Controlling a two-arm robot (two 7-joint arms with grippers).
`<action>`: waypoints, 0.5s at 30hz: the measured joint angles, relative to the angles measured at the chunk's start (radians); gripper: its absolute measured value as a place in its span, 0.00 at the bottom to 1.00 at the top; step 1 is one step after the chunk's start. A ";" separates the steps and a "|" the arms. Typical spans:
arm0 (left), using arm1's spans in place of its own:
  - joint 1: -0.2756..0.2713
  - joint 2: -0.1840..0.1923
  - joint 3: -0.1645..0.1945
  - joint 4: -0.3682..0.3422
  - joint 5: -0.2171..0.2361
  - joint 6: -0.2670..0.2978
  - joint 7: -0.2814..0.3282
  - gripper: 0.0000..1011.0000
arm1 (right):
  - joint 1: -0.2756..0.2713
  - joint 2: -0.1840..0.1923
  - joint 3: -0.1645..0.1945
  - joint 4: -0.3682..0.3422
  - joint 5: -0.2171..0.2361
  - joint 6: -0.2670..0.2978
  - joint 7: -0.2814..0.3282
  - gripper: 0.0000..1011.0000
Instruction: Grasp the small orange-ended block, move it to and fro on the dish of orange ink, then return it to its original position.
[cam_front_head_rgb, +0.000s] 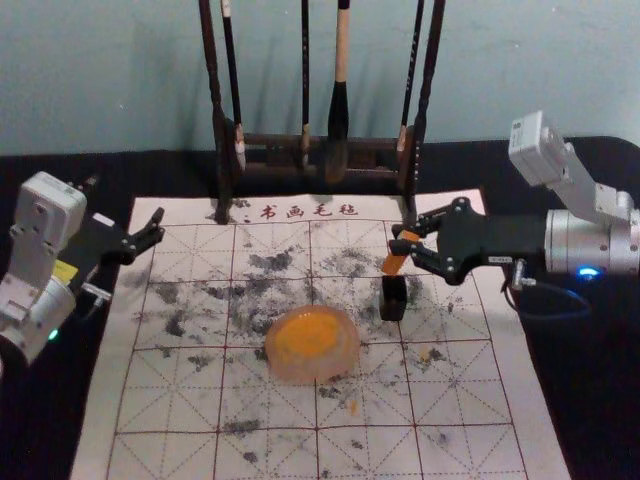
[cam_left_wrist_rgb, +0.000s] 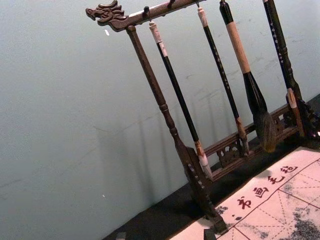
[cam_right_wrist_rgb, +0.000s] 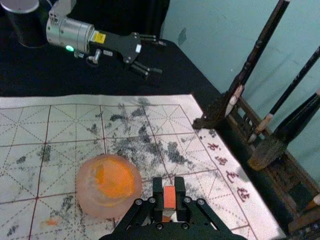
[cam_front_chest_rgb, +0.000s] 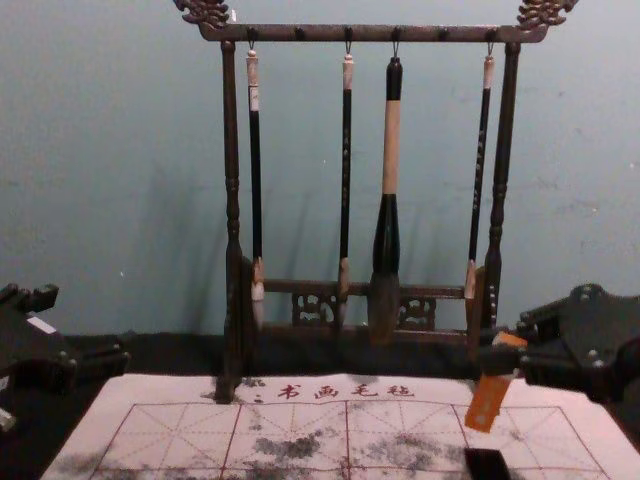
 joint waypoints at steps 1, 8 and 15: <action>0.000 0.000 0.000 0.000 0.000 0.000 0.000 0.99 | 0.004 0.000 -0.002 -0.001 0.001 0.002 0.002 0.13; 0.000 0.000 0.000 0.000 0.000 0.000 0.000 0.99 | 0.056 -0.031 -0.043 0.017 -0.004 0.010 0.038 0.13; 0.000 0.000 0.000 0.000 0.000 0.000 0.000 0.99 | 0.112 -0.088 -0.096 0.077 -0.022 -0.007 0.073 0.13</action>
